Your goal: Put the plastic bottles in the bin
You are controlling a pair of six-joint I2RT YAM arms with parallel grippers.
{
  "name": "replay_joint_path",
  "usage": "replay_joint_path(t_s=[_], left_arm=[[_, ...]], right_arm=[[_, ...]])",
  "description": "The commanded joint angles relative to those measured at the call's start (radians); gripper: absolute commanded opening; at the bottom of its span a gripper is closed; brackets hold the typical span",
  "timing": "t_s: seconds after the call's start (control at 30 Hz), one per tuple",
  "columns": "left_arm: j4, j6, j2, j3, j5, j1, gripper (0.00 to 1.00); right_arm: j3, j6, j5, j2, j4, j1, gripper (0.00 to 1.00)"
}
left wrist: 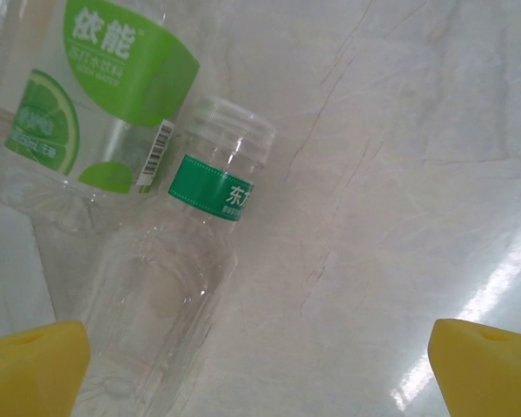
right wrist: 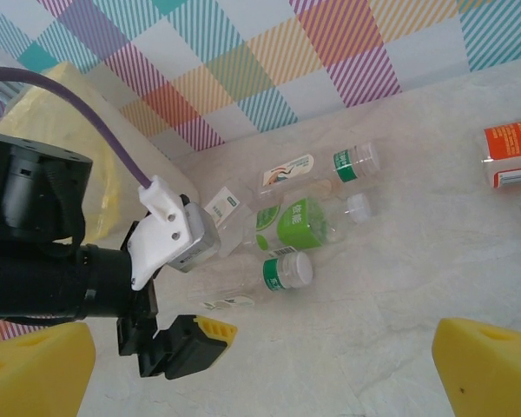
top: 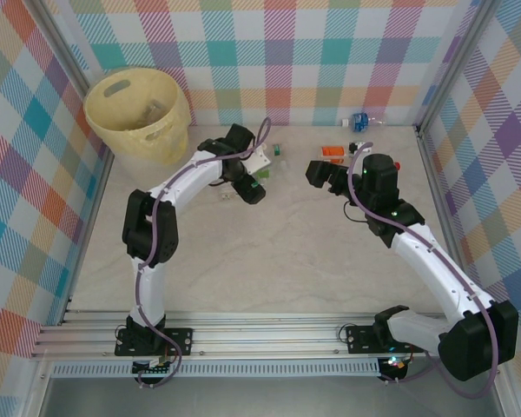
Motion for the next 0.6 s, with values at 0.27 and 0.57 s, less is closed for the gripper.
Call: replay_joint_path(t_s=[0.27,0.57], left_arm=[[0.071,0.067,0.102,0.01,-0.095,0.064,1.0],[0.094,0.043,0.103,-0.048,-0.07,0.062,0.91]], right_arm=[[-0.004,-0.018,0.02,-0.016,-0.016,0.0,1.0],[-0.001,-0.015,0.024,-0.01,-0.016,0.0,1.0]])
